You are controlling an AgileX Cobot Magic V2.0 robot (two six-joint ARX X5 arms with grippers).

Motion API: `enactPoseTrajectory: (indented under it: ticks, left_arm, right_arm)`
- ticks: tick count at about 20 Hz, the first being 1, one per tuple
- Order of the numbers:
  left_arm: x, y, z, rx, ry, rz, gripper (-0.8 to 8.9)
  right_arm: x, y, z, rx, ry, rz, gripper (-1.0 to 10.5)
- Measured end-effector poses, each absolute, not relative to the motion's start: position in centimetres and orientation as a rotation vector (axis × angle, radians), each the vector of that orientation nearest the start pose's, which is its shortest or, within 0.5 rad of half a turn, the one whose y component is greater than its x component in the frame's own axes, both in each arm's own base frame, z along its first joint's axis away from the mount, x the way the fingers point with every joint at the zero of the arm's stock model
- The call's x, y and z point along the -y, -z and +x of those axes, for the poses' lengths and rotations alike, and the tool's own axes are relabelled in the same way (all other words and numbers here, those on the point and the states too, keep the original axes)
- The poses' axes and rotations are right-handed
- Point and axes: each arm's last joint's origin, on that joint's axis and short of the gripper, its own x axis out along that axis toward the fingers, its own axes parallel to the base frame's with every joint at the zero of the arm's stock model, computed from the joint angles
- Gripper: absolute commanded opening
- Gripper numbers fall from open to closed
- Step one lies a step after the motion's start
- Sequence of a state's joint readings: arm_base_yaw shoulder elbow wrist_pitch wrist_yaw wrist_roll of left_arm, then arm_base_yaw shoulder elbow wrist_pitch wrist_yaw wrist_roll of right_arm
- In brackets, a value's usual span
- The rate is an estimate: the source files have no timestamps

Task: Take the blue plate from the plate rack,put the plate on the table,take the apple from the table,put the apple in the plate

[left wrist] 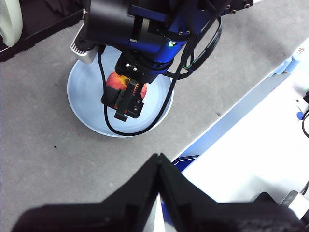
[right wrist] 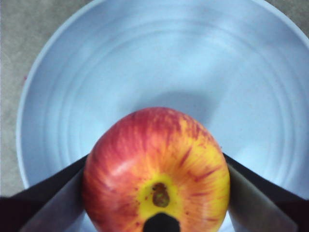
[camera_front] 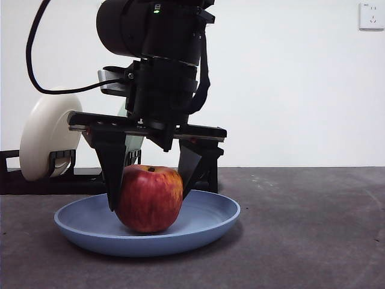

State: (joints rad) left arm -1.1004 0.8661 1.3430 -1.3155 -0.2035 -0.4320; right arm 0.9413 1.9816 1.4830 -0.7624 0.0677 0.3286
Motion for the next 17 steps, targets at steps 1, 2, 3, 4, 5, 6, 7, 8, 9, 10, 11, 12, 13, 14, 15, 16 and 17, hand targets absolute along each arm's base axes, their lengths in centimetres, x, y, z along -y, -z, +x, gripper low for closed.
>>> enactPoseTrajectory:
  ticks: [1,2,3,4,5,6,7,8,9,10,11,12,13,14,15,16,17]
  left_arm:
    - [8.9,-39.9,5.2,-0.843,0.667,0.136,-0.08]
    - [8.9,-39.9,5.2,-0.842,0.666,0.137,-0.08]
    - [8.9,-39.9,5.2,-0.841,0.664,0.137,-0.08]
    - [8.9,-39.9,5.2,-0.841,0.664,0.137,-0.08]
    - [8.9,-39.9,5.2,-0.841,0.664,0.137,-0.08]
    - [8.9,-39.9,5.2,-0.841,0.664,0.137,-0.08]
    - [8.9,-39.9,5.2,-0.841,0.664,0.137,-0.08]
    - [8.9,-39.9,5.2,-0.841,0.664,0.137,-0.08]
    - [8.9,-39.9,5.2,-0.841,0.664,0.137,-0.08]
    - [8.9,-39.9,5.2,-0.841,0.664,0.137,-0.08]
    - [8.9,-39.9,5.2,-0.841,0.664,0.137,-0.08]
    - [8.9,-39.9,5.2,-0.841,0.664,0.137,-0.08]
    - [9.0,-39.9,5.2,-0.841,0.664,0.137,-0.08]
    - [8.9,-39.9,5.2,-0.839,0.66,0.138,-0.08]
    - [8.9,-39.9,5.3,-0.831,0.648,0.142,-0.08]
    - [8.9,-39.9,5.3,-0.826,0.64,0.144,-0.08]
    - [8.9,-39.9,5.3,-0.822,0.633,0.146,-0.08]
  right_arm:
    - [-32.1,-18.9,23.6,-1.225,-0.549,-0.352,6.6]
    - [-32.1,-18.9,23.6,-1.224,-0.551,-0.354,6.6]
    - [-32.1,-18.9,23.6,-1.224,-0.553,-0.356,6.6]
    - [-32.1,-18.9,23.6,-1.224,-0.553,-0.358,6.6]
    - [-32.1,-18.9,23.6,-1.225,-0.554,-0.36,6.6]
    - [-32.1,-19.1,23.7,-1.225,-0.554,-0.36,6.6]
    - [-32.2,-19.4,23.7,-1.226,-0.553,-0.361,6.6]
    - [-32.2,-19.8,23.7,-1.222,-0.551,-0.362,6.6]
    - [-32.0,-20.3,23.6,-1.216,-0.547,-0.363,6.6]
    - [-31.7,-21.1,23.4,-1.21,-0.549,-0.36,6.6]
    - [-31.4,-22.2,23.1,-1.195,-0.553,-0.353,6.6]
    - [-31.0,-23.4,22.8,-1.178,-0.558,-0.344,6.6]
    - [-30.4,-24.7,22.4,-1.16,-0.554,-0.341,6.6]
    - [-29.7,-26.0,21.9,-1.139,-0.546,-0.342,6.6]
    - [-29.0,-27.4,21.4,-1.114,-0.531,-0.345,6.7]
    - [-28.1,-28.9,20.8,-1.083,-0.514,-0.347,6.7]
    - [-27.1,-30.2,20.2,-1.056,-0.494,-0.351,6.7]
